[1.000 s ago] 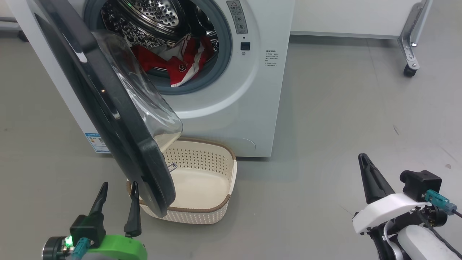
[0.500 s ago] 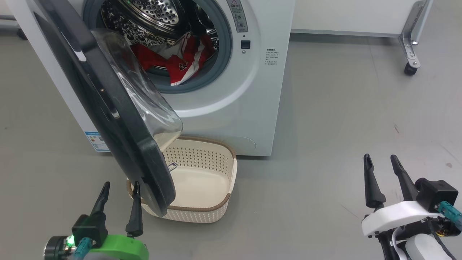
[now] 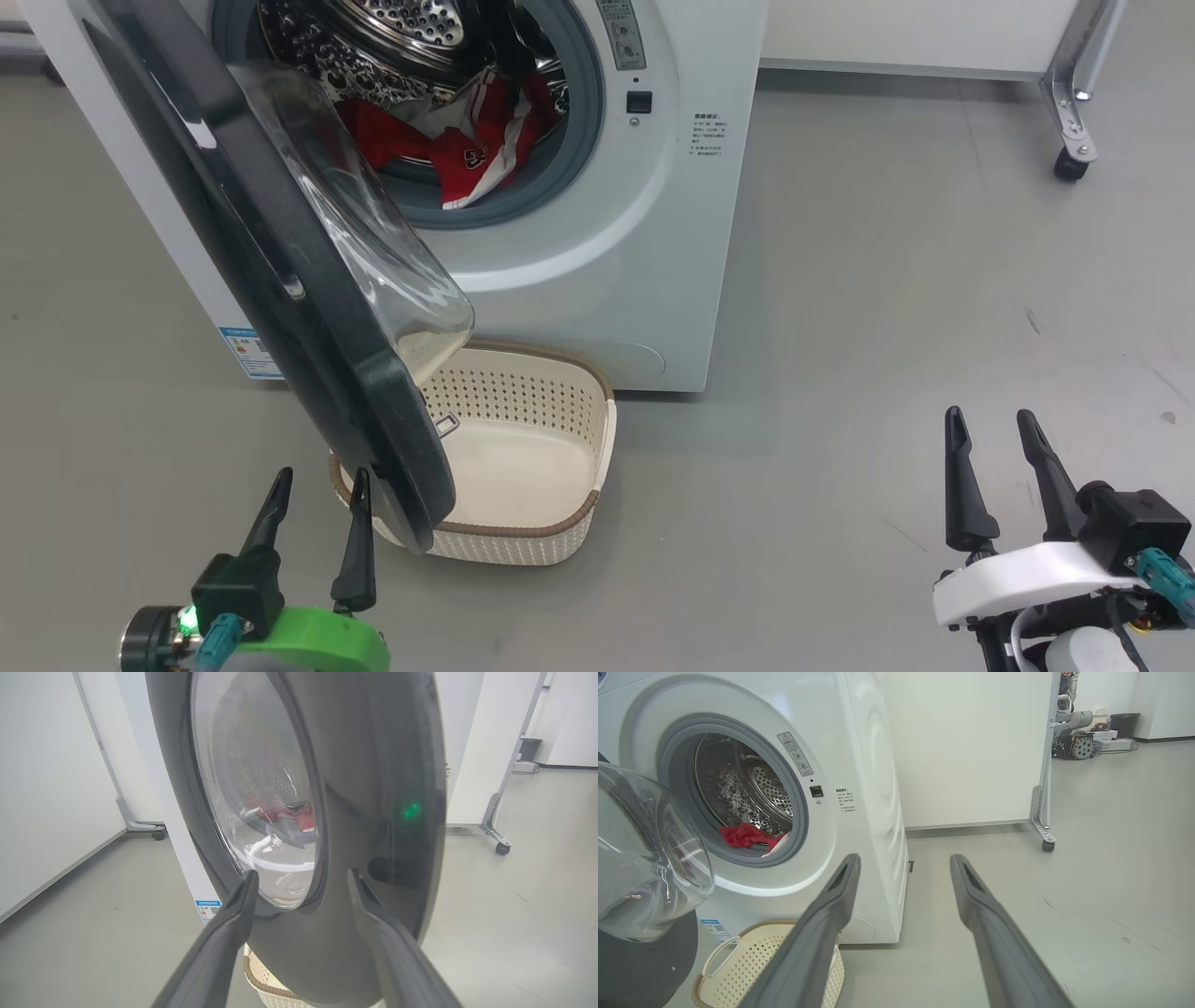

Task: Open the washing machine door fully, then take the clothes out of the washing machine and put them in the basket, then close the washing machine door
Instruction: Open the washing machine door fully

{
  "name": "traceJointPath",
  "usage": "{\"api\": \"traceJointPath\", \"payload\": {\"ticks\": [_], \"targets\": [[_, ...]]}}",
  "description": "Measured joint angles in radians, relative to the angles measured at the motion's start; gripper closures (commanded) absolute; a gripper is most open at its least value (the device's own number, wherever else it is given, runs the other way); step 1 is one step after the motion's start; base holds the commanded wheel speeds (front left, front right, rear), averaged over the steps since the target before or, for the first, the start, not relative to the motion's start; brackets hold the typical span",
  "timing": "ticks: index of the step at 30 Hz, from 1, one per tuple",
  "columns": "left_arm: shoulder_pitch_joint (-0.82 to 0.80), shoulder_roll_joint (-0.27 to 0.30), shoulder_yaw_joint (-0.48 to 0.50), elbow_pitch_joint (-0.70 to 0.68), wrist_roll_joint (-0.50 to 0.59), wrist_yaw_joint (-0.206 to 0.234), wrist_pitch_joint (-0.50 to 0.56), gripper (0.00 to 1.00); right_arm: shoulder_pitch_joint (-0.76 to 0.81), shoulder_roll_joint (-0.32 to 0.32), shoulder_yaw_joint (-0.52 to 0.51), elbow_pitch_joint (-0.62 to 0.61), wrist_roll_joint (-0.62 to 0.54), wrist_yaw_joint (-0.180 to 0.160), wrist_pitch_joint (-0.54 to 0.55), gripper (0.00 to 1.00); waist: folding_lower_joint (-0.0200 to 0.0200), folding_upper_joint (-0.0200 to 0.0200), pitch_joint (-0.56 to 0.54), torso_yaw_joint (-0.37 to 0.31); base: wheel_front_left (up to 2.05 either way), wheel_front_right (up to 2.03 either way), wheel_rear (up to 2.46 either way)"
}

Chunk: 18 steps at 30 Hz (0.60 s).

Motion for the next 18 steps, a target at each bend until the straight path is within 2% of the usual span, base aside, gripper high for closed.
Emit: {"api": "traceJointPath", "payload": {"ticks": [18], "targets": [[0.0, -0.003, 0.0, 0.005, 0.009, -0.01, 0.0, 0.0, 0.043, 0.042, -0.026, -0.023, -0.053, 0.0, 0.0, 0.0, 0.0, 0.0, 0.009, 0.004, 0.0, 0.0, 0.0]]}}
